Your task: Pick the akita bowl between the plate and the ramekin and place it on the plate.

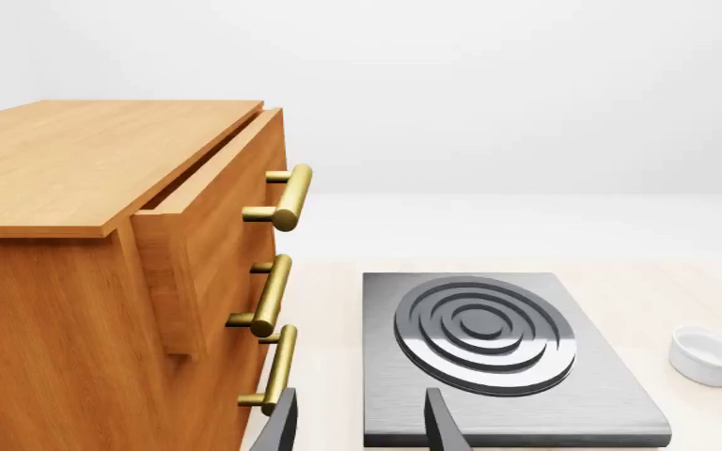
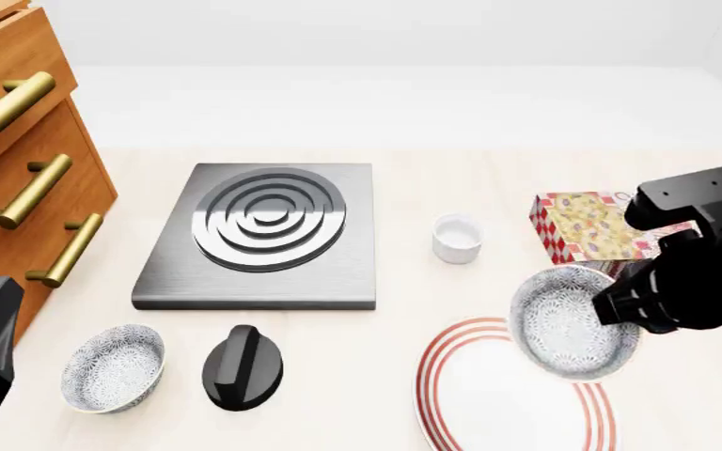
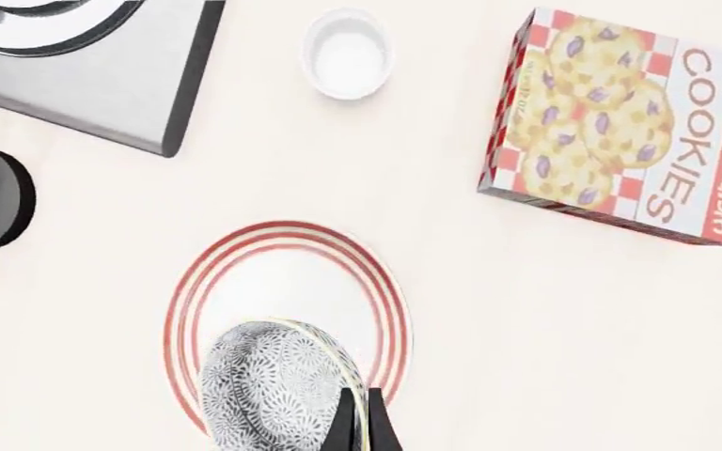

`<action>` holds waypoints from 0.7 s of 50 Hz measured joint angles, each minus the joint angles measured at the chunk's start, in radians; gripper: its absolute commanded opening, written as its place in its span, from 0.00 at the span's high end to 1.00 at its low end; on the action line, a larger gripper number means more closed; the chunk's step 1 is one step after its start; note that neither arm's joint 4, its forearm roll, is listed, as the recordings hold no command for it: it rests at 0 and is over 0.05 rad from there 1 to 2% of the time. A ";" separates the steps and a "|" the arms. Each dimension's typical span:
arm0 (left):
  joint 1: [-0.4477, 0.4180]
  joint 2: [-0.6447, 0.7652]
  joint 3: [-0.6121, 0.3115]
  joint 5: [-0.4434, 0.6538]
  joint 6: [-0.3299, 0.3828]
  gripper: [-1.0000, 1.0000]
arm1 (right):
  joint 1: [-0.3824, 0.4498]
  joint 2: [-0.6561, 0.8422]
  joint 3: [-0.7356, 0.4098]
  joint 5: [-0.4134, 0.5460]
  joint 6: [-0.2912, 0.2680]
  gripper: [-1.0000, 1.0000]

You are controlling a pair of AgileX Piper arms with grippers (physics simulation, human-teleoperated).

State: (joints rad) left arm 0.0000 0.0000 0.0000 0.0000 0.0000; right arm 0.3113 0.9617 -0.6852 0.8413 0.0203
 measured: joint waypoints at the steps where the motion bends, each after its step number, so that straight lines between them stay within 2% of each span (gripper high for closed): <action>1: 0.000 0.000 0.000 0.000 0.000 0.00 | 0.006 0.002 0.009 -0.009 0.006 1.00; 35: 0.000 0.000 0.000 0.000 0.000 0.00 | 0.168 0.157 0.211 -0.303 0.184 1.00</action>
State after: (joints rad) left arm 0.0000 0.0000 0.0000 0.0000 0.0000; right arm 0.4789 1.1183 -0.4744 0.5382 0.2040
